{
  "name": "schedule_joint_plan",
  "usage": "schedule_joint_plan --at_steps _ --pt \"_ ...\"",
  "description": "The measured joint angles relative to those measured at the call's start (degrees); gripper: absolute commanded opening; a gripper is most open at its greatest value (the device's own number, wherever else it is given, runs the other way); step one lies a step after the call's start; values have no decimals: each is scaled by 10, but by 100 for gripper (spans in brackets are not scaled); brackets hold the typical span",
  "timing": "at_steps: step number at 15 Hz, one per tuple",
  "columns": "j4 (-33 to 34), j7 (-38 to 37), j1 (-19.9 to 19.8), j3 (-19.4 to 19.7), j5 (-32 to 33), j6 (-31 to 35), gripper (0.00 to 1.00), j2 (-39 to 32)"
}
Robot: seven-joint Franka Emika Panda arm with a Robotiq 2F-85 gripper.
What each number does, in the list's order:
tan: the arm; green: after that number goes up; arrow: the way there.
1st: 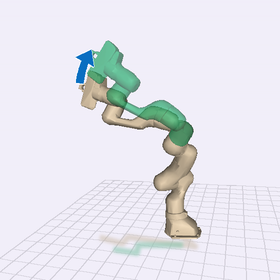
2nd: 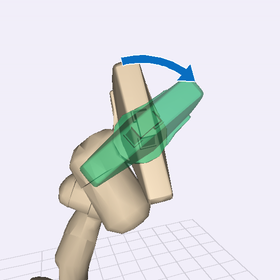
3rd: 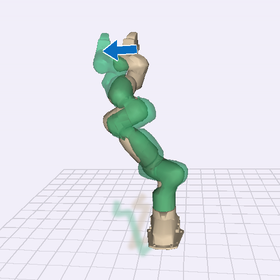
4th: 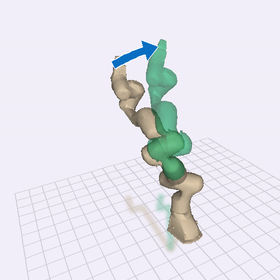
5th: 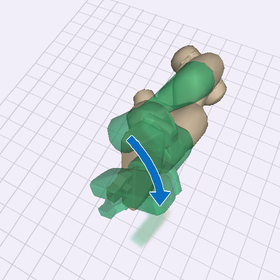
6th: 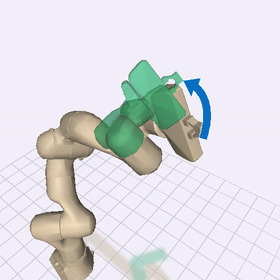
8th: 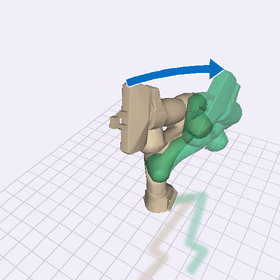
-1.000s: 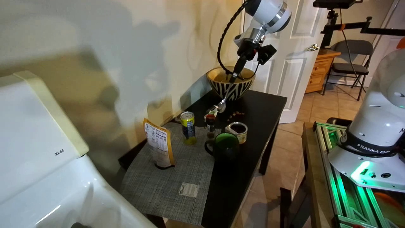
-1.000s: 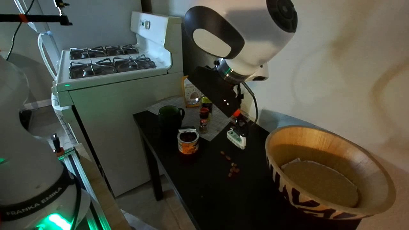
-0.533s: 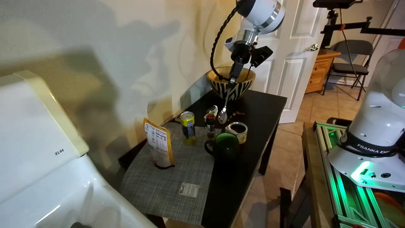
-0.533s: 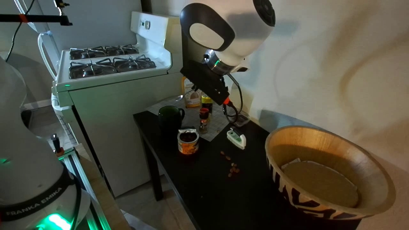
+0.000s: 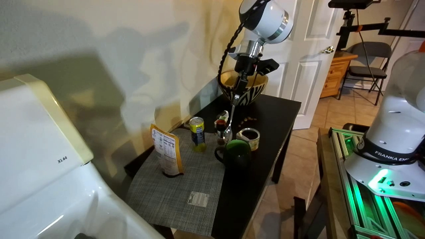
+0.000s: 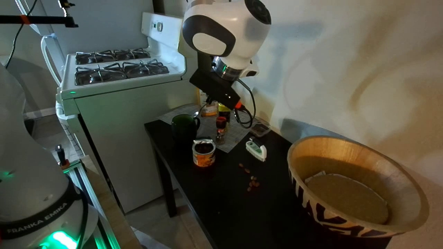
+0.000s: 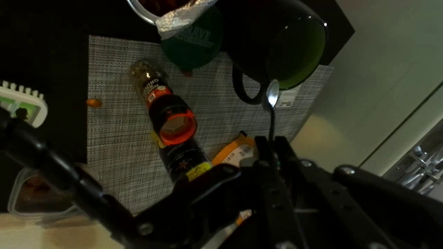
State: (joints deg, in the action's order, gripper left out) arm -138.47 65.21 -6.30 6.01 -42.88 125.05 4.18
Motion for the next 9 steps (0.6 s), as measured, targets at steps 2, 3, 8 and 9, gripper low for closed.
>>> schedule_joint_plan --at_steps 2,3,8,9 --pt "-7 -20 8 -8 27 11 2 0" --pt "-11 -31 12 -12 42 15 2 0" --pt "-20 -55 27 -22 84 18 34 -1" --pt "-22 -56 29 -24 86 19 39 -1"
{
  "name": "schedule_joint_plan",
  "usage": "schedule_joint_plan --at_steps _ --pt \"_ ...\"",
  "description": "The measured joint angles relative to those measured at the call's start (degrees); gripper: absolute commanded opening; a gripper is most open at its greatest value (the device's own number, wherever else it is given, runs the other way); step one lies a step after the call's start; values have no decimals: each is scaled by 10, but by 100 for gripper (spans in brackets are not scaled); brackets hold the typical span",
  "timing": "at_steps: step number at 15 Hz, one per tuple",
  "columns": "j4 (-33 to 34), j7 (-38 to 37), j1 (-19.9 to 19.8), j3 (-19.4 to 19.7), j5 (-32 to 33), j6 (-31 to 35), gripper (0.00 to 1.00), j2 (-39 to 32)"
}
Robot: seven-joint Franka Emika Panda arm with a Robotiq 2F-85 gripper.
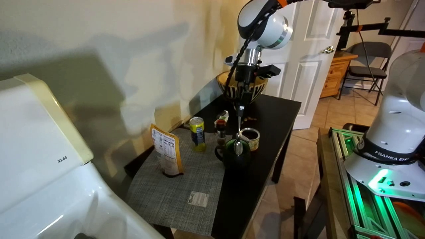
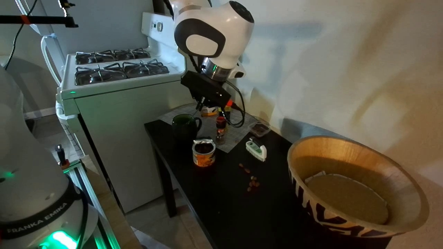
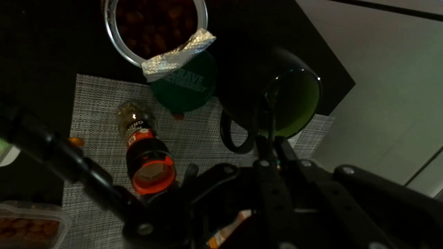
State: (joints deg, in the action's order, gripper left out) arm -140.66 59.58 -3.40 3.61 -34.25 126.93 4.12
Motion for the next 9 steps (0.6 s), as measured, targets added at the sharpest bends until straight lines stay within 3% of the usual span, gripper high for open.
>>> schedule_joint_plan --at_steps 6,8,9 --pt "-2 -4 14 -6 -6 13 85 -2" --pt "4 -7 11 -1 -15 16 99 -2" --pt "10 -9 7 7 -25 16 100 0"
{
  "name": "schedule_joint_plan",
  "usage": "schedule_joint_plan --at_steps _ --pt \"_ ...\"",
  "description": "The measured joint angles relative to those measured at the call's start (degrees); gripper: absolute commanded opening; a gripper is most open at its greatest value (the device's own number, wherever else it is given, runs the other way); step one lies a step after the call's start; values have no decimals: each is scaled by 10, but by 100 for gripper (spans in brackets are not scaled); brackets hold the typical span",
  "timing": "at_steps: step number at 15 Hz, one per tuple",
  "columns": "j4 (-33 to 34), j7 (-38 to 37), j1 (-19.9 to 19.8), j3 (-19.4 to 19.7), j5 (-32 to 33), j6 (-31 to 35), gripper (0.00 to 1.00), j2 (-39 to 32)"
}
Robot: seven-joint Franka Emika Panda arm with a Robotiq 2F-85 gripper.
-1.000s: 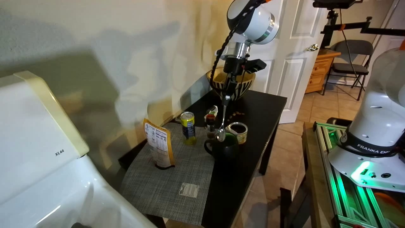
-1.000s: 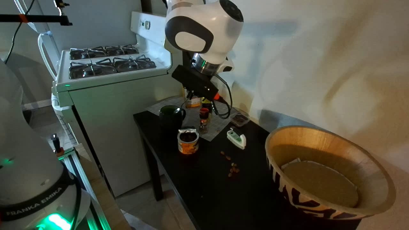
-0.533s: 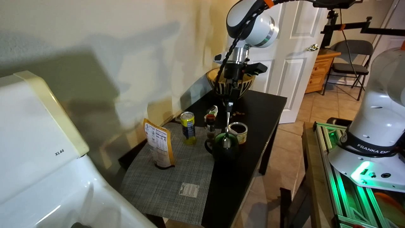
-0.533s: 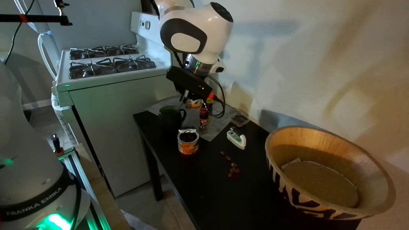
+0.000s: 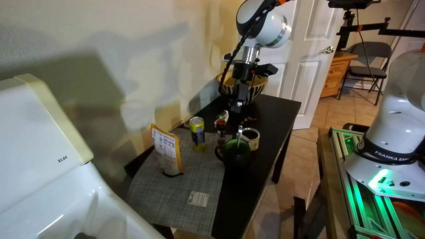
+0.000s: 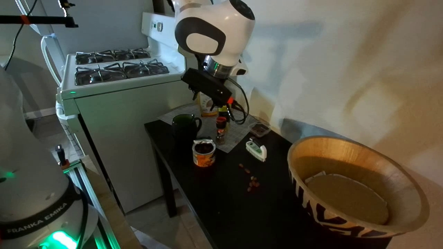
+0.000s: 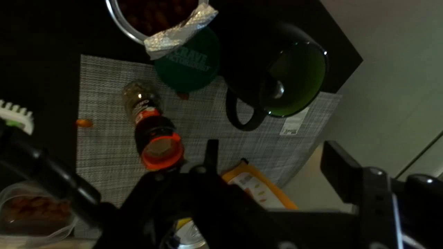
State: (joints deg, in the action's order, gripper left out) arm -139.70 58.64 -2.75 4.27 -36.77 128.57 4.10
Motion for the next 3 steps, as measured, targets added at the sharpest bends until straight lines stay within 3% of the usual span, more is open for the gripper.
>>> schedule_joint_plan --at_steps 1,3 --pt "6 0 -7 11 -14 0 90 3" --pt "13 10 -24 36 -38 1 100 12"
